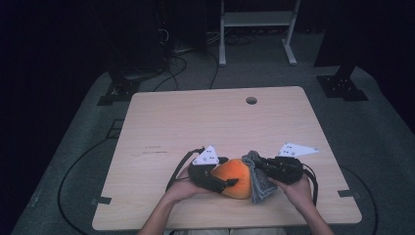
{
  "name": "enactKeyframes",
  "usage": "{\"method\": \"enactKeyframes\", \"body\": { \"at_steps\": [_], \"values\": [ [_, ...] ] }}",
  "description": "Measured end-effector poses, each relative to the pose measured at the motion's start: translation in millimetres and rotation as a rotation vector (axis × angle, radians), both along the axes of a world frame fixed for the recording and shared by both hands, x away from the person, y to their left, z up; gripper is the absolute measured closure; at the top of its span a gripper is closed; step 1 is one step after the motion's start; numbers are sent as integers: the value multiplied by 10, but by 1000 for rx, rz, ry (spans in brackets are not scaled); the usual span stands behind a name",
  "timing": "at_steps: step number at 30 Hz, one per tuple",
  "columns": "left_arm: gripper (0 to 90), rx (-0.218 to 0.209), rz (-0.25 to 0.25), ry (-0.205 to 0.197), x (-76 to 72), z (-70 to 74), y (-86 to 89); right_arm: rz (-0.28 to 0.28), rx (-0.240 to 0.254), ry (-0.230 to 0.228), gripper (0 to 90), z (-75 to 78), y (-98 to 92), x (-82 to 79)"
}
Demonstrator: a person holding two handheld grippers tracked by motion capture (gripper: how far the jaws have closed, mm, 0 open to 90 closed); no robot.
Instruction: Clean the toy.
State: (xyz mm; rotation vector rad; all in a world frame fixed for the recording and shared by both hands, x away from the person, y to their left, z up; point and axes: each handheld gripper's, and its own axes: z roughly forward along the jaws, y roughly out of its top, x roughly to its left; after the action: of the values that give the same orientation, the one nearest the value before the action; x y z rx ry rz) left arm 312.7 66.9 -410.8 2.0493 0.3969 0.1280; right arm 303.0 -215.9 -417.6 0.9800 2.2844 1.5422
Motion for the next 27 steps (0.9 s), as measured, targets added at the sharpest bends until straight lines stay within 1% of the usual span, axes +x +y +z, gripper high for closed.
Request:
{"method": "enactKeyframes", "body": {
  "at_steps": [2, 3, 5, 6, 8, 9, 11, 12, 14, 16, 17, 19, 21, 22, 23, 24, 25, 27],
  "values": [
    [117, 14, -2, 38, 39, -33, 26, -5, -2, 10, 805, -29, -25, 1],
    [105, 17, -11, 56, 55, -59, 38, -7, -9, 11, 805, -36, -29, -2],
    [106, 24, -25, 75, 66, -96, 51, -8, -21, 19, 804, -69, -46, -3],
    [127, 17, -30, 75, 64, -98, 59, -10, -29, 26, 803, -87, -60, 2],
    [184, 14, -35, 55, 44, -98, 60, -21, -59, 34, 803, -109, -98, 22],
    [224, 10, -30, 40, 32, -97, 57, -28, -65, 38, 803, -117, -127, 36],
    [287, 5, -21, 28, 25, -75, 54, -47, -61, 40, 803, -106, -197, 49],
    [306, -3, -11, 29, 24, -56, 51, -56, -47, 30, 803, -79, -233, 45],
    [330, -8, -4, 10, 11, -10, 45, -68, -19, -8, 803, 26, -282, 9],
    [337, 9, 15, -8, -11, 27, 22, -71, 12, -58, 803, 155, -306, -48],
    [337, 18, 15, -13, -21, 43, 13, -67, 27, -86, 804, 216, -305, -81],
    [338, 31, 19, -26, -45, 67, -14, -44, 43, -129, 804, 327, -255, -159],
    [338, 50, 16, -42, -70, 91, -58, 3, 46, -160, 803, 407, -132, -238],
    [338, 57, 12, -48, -89, 104, -83, 33, 32, -175, 803, 431, -50, -269],
    [338, 61, 6, -46, -104, 109, -98, 59, -9, -193, 803, 445, 65, -309],
    [337, 77, -11, -58, -127, 123, -117, 70, -41, -202, 801, 445, 126, -327],
    [336, 79, -14, -66, -142, 128, -128, 88, -67, -208, 800, 430, 197, -338],
    [319, 97, -17, -73, -152, 125, -148, 98, -68, -207, 802, 379, 243, -334]
  ]
}}
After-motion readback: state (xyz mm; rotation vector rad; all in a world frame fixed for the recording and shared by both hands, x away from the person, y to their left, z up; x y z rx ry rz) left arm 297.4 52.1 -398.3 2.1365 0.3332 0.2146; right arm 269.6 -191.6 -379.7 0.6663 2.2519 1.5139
